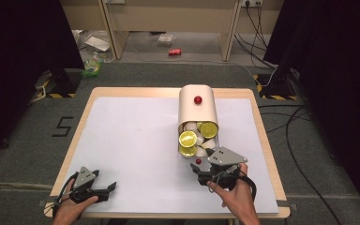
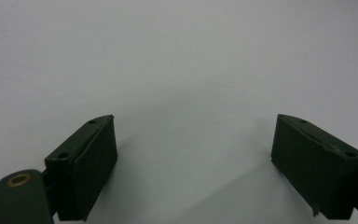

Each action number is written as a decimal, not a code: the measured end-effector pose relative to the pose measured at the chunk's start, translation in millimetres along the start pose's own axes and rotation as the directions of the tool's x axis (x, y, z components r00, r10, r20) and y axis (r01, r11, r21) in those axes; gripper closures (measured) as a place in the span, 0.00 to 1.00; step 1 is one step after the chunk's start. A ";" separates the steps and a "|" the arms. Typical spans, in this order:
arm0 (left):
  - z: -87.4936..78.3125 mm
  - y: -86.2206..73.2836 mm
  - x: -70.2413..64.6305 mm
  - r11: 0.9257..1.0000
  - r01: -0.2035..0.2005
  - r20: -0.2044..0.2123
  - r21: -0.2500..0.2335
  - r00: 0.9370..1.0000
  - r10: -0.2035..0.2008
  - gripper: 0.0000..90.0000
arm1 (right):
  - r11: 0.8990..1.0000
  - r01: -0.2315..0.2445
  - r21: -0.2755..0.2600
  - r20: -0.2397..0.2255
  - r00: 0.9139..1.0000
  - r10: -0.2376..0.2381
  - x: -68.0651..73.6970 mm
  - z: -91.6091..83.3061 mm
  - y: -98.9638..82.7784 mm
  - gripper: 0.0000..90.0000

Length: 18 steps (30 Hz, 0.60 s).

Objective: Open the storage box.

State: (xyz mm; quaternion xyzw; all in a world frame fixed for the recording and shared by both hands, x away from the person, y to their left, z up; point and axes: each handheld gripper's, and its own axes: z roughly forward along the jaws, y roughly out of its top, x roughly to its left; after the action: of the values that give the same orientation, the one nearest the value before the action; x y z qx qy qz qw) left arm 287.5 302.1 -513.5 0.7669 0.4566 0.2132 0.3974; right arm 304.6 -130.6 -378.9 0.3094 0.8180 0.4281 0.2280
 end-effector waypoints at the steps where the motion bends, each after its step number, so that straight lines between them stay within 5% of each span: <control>1: 0.0 0.0 0.0 1.000 0.000 0.000 0.000 1.000 0.000 0.15 | 1.000 -0.001 0.004 -0.002 1.000 0.001 0.5 -0.5 -0.2 0.35; 18: 0.0 0.0 0.0 1.000 0.000 0.000 0.000 1.000 0.000 0.15 | 1.000 -0.003 0.003 -0.006 1.000 0.003 0.9 -3.2 -0.8 0.35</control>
State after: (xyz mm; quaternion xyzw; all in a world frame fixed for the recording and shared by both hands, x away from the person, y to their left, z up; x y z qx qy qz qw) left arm 287.6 302.1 -513.6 0.7668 0.4567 0.2131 0.3977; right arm 301.6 -132.0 -378.1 0.3093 0.8189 0.4283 0.2244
